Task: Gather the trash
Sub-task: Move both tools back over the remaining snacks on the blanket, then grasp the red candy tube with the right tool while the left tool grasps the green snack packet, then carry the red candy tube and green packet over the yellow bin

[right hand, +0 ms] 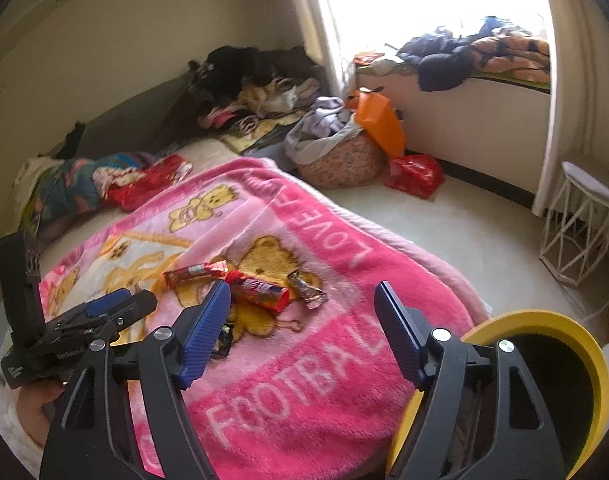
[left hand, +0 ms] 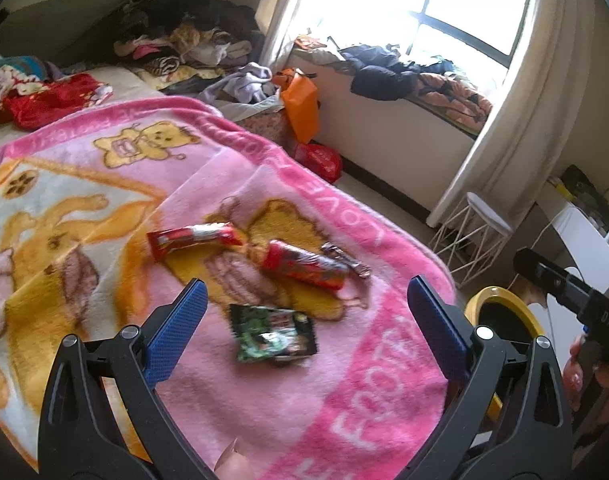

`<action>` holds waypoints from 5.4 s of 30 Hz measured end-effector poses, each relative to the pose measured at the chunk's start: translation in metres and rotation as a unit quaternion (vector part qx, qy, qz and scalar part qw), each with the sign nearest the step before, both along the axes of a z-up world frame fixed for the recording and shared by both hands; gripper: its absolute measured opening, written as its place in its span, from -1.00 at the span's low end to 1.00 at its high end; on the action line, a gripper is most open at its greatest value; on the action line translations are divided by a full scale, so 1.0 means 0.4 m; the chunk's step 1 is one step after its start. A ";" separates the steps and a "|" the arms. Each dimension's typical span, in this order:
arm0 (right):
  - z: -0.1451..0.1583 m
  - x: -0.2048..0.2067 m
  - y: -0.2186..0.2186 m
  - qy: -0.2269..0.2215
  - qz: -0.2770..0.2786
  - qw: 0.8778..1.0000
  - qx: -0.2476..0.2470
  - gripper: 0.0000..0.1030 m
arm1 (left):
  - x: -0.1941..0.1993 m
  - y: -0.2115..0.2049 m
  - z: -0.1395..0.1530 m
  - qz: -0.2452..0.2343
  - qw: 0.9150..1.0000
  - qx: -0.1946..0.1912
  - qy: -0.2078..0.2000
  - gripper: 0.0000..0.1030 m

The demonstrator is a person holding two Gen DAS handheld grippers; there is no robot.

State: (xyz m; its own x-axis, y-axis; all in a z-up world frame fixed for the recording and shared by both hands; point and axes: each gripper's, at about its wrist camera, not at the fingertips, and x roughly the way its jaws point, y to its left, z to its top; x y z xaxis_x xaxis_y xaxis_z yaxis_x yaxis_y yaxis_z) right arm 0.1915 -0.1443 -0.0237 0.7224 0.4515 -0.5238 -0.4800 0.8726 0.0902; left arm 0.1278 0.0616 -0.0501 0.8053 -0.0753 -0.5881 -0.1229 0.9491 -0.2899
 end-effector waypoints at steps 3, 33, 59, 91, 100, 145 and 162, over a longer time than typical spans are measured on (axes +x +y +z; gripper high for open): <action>-0.014 0.019 0.043 0.002 0.028 0.999 -0.017 0.38 | -0.001 0.021 -0.020 0.006 1.000 -0.002 0.011 0.79; -0.257 0.280 0.368 0.079 0.171 0.961 -0.203 -0.05 | 0.068 0.061 -0.222 -0.024 0.989 -0.077 0.120 0.01; -0.267 0.175 0.213 0.113 0.091 0.986 -0.086 -0.49 | 0.061 0.096 -0.237 0.005 0.984 -0.123 0.131 -0.35; -0.115 -0.050 -0.076 0.052 -0.006 0.999 0.002 -0.49 | 0.034 -0.086 -0.016 -0.061 0.995 -0.072 0.040 -0.95; -0.091 -0.076 -0.139 0.038 -0.030 0.999 0.015 -0.49 | 0.025 -0.145 0.022 -0.089 0.994 -0.063 0.022 -0.95; -0.052 -0.166 -0.361 0.006 -0.130 0.990 0.052 -0.49 | 0.004 -0.383 0.082 -0.196 0.980 -0.037 -0.008 -0.95; -0.048 -0.197 -0.424 0.000 -0.162 0.985 0.064 -0.49 | -0.003 -0.442 0.081 -0.223 0.974 -0.030 -0.009 -0.95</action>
State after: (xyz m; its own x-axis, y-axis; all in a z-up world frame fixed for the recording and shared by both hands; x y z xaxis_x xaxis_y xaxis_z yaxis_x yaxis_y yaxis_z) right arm 0.1129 -0.3141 -0.0428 0.8394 0.2600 -0.4772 -0.1789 0.9614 0.2091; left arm 0.1267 -0.1154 -0.0178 0.6951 -0.4542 -0.5573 0.3031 0.8880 -0.3457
